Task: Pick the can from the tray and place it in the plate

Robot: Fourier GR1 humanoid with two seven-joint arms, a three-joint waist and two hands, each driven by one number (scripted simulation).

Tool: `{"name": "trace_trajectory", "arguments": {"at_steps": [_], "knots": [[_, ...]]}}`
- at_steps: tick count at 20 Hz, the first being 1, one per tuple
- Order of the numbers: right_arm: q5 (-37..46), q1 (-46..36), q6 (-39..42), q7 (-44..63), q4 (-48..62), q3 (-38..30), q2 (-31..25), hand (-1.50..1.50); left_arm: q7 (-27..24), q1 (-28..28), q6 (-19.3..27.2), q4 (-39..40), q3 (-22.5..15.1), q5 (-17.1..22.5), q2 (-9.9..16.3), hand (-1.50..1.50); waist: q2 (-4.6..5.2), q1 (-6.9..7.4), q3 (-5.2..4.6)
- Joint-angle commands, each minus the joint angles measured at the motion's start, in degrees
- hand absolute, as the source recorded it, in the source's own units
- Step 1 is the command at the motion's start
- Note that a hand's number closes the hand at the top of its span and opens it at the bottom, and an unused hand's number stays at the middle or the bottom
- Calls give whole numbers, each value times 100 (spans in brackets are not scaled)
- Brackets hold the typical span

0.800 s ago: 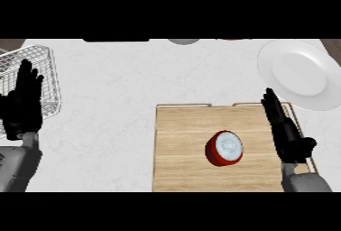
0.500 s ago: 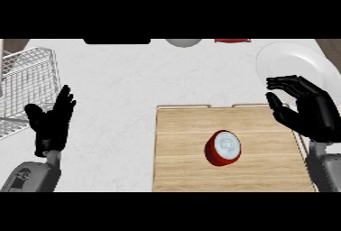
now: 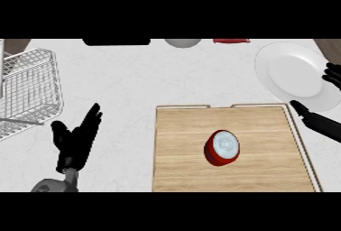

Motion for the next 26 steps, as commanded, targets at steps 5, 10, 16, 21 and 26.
{"name": "trace_trajectory", "arguments": {"at_steps": [5,10,16,21,26], "knots": [[68,678,694,1137,-1462,-166,-810,-150,219,382,-41,-199,-226,-156,-213,0,14,26,-11],[478,1033,1726,1884,-1732,557,-1728,-150,179,363,-261,-30,-6,39,-61,0,14,19,-22],[653,283,2062,3991,-2817,1171,-2089,-150,340,4,-60,96,-86,-159,-300,0,32,65,-25],[1432,-130,2037,4739,-2674,2093,-1498,-150,190,272,-206,-83,-53,-206,-302,0,40,128,-13],[2360,-233,2037,5300,-2727,2886,-1012,-150,164,309,-365,11,78,-185,-276,0,38,97,-11]]}}
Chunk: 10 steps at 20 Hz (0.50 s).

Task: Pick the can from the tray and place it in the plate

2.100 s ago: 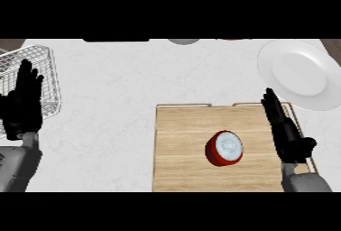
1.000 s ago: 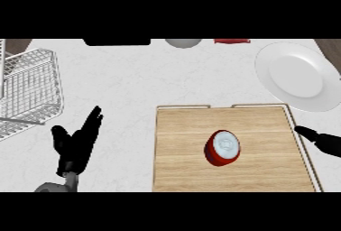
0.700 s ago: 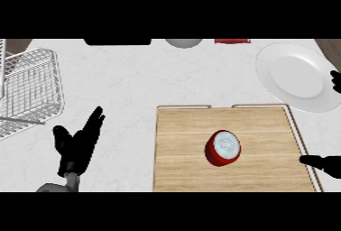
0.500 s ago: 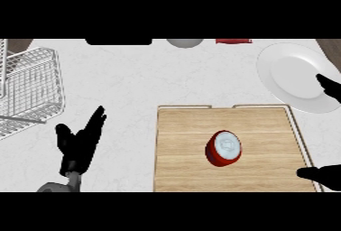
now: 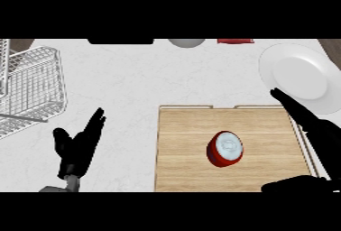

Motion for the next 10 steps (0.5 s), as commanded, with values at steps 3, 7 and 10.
{"name": "trace_trajectory", "arguments": {"at_steps": [3,7,10], "knots": [[828,-423,201,850,268,860,692,-150,302,-93,110,220,-39,-112,-252,0,27,-19,-20],[465,-344,638,973,170,551,899,-150,207,-173,-154,458,163,-80,-215,0,24,-49,-18],[762,-391,575,881,503,836,1334,-150,90,325,41,52,-130,-382,-389,0,21,-23,-17]]}}
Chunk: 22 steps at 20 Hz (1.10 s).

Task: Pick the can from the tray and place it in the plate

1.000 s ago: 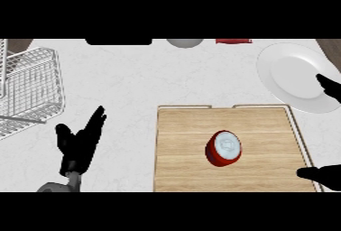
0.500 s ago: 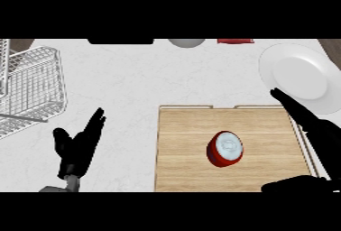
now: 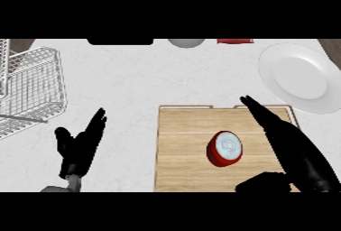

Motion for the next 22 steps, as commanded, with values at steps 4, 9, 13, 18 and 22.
{"name": "trace_trajectory", "arguments": {"at_steps": [4,9,13,18,22], "knots": [[576,67,226,257,-36,307,653,-150,332,205,-313,-132,234,80,128,0,25,-19,-35],[1293,26,221,53,640,548,758,-150,-20,138,-486,170,352,33,91,0,32,-12,-36],[1453,-200,470,404,764,510,1040,-150,341,95,-226,-6,279,-155,-80,0,32,-13,-36],[1714,-49,321,-505,1554,244,1188,-150,392,-28,-122,-44,267,-348,-313,0,35,-15,-34],[1856,272,484,-336,1152,399,1388,-150,279,153,-468,94,496,-231,-154,0,31,-26,-35]]}}
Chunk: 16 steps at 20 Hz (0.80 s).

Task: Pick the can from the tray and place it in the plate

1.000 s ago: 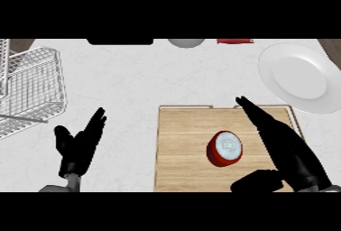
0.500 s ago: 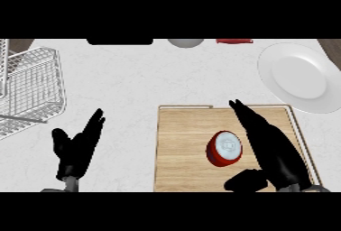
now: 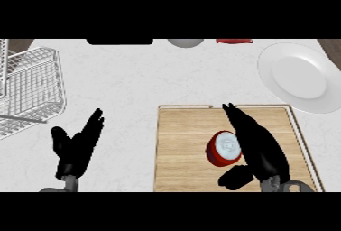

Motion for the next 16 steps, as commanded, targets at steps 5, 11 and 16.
{"name": "trace_trajectory", "arguments": {"at_steps": [5,11,16], "knots": [[29,-351,649,-410,755,-61,94,150,-385,109,-183,518,58,-111,-154,0,32,5,-30],[734,287,390,-852,327,194,-71,150,147,178,-344,9,266,39,23,0,18,-21,-27],[1219,40,183,-1028,672,173,275,150,188,-238,-98,319,90,-304,-342,0,22,-19,-27]]}}
